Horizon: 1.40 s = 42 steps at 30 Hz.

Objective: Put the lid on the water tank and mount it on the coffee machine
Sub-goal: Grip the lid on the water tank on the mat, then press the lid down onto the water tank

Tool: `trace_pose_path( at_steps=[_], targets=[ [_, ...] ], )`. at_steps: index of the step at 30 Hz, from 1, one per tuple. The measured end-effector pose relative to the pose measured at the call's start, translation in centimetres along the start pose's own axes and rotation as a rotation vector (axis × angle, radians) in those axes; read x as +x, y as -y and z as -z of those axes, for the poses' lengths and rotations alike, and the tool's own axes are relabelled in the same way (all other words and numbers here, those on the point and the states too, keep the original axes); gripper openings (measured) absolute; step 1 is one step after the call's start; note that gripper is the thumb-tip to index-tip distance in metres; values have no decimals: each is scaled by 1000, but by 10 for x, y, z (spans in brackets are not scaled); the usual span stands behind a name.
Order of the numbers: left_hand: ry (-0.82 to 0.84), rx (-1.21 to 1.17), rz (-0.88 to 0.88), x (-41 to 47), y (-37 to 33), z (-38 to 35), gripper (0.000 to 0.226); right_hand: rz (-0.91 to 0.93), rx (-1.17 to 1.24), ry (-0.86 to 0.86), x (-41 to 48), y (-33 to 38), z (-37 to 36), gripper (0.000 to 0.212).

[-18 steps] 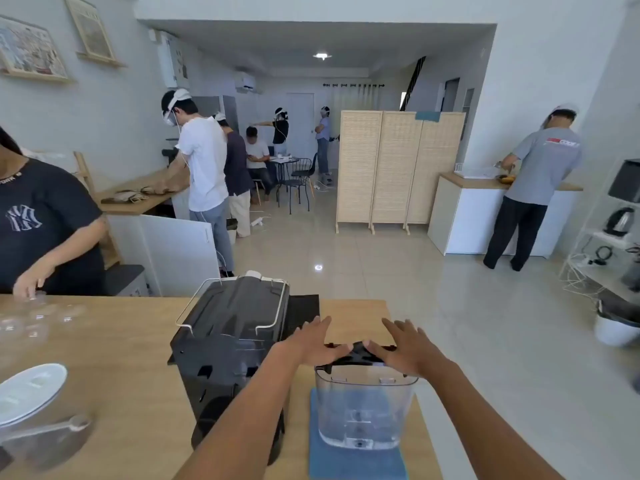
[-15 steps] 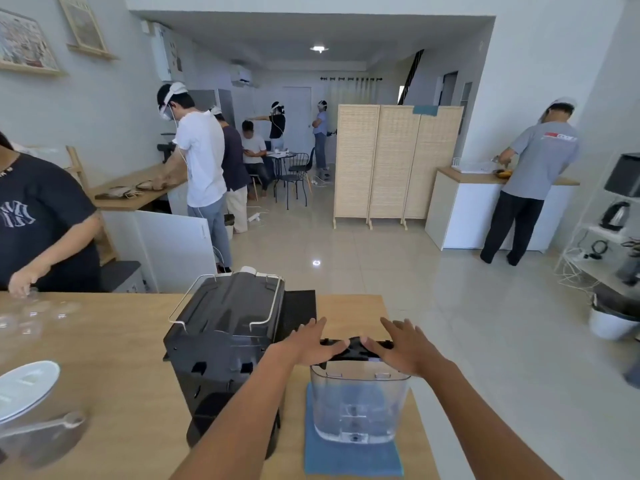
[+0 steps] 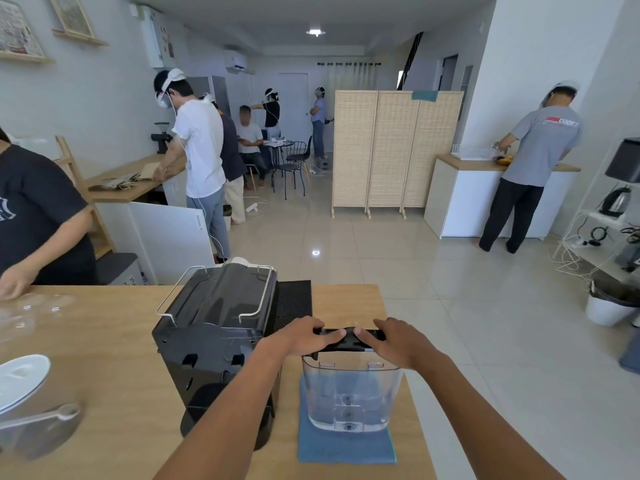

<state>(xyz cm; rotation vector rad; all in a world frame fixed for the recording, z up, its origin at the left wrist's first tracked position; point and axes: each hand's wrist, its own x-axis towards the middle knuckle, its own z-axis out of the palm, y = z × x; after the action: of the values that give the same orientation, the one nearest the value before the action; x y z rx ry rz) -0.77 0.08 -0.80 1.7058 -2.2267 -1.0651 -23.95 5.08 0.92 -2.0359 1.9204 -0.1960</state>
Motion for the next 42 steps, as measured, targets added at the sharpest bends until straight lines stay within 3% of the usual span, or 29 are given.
trace_pose_path(
  at_steps=[2, 5, 9, 17, 23, 31, 42],
  targets=[
    [-40, -29, -26, 0, 1, -4, 97, 0, 20, 7, 1, -5, -5, 77],
    [-135, -9, -80, 1, 2, -3, 106, 52, 45, -71, 1, -4, -6, 93],
    [-269, -14, -198, -8, -6, -5, 76, 112, 11, -191, 0, -5, -6, 85],
    [-454, -17, -290, -19, -9, -23, 53, 197, 59, -335, -4, -5, -13, 72],
    [-590, 20, -324, -27, -8, -36, 70, 202, 81, -401, -9, -5, -19, 78],
    [-722, -30, -317, -33, -13, -46, 54, 217, 121, -484, -13, -5, -33, 82],
    [-701, -52, -314, -54, -8, -56, 73, 274, 144, -533, -31, -8, -42, 82]
  ],
)
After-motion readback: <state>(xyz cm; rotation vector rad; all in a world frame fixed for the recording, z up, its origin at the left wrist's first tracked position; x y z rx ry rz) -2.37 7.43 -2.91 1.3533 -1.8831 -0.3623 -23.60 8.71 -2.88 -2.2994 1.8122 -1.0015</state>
